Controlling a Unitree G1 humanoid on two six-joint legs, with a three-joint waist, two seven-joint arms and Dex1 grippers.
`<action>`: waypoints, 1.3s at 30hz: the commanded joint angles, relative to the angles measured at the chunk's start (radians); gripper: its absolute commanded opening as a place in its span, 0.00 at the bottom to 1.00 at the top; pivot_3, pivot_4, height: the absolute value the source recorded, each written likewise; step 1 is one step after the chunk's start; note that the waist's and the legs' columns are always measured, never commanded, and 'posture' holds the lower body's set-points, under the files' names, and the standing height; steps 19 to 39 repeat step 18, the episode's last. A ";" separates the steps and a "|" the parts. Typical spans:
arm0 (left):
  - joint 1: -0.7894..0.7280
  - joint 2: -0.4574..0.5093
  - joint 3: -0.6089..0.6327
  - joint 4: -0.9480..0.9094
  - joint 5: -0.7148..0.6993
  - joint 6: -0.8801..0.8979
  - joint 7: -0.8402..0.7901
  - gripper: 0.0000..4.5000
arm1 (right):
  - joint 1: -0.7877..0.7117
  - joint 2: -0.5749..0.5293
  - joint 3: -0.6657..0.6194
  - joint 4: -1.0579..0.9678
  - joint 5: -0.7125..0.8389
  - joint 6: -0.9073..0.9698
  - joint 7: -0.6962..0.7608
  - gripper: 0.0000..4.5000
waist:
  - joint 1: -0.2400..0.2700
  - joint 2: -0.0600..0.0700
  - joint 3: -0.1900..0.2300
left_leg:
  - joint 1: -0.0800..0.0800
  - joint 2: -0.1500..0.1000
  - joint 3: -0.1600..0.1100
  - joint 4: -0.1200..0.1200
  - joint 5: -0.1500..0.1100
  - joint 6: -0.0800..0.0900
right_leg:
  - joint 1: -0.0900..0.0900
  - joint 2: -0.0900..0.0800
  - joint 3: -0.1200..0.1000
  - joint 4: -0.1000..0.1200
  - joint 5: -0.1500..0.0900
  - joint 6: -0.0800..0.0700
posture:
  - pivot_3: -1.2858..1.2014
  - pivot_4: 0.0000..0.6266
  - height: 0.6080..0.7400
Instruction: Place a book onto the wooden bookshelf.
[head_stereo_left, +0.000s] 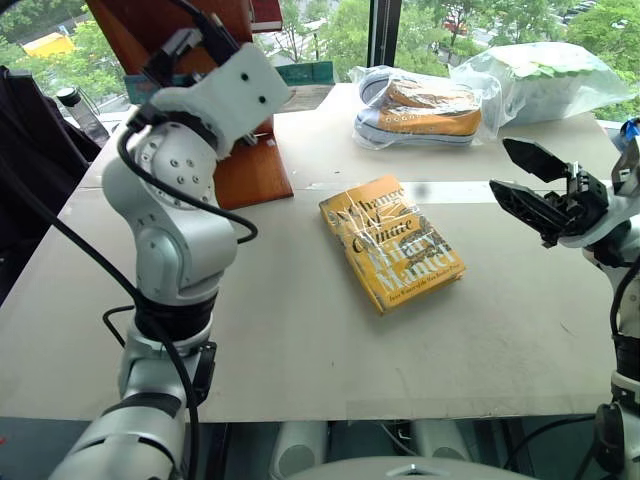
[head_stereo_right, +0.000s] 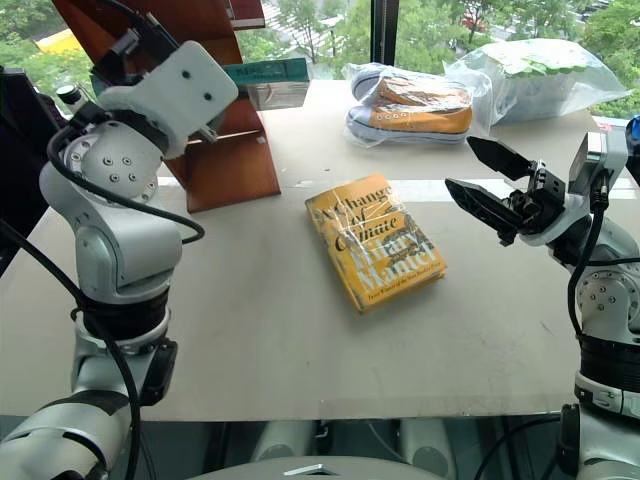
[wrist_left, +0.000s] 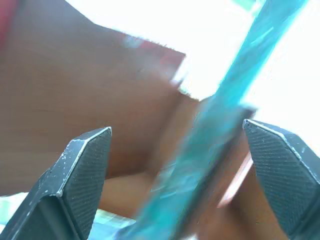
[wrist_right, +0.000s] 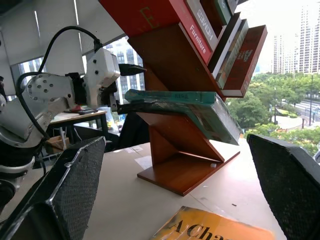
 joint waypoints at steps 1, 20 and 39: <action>0.220 -0.155 0.093 -0.118 -0.217 0.020 0.017 0.97 | 0.011 -0.027 -0.025 -0.005 0.011 0.002 0.029 1.00 | -0.004 0.002 -0.002 | 0.001 0.000 0.000 0.000 0.000 0.000 | 0.001 0.000 0.000 0.000 0.000 0.000 | 0.52 0.24 0.64; 0.862 -0.247 0.337 -0.038 -0.807 -0.256 0.054 0.97 | 0.346 -0.095 -0.002 0.434 -0.380 -0.432 0.218 1.00 | -0.004 0.000 -0.003 | 0.009 0.001 -0.001 0.002 0.000 0.000 | 0.007 -0.001 0.000 0.002 -0.005 -0.001 | 0.52 0.24 0.64; 0.862 -0.247 0.337 -0.038 -0.807 -0.256 0.054 0.97 | 0.346 -0.095 -0.002 0.434 -0.380 -0.432 0.218 1.00 | -0.004 0.000 -0.003 | 0.009 0.001 -0.001 0.002 0.000 0.000 | 0.007 -0.001 0.000 0.002 -0.005 -0.001 | 0.52 0.24 0.64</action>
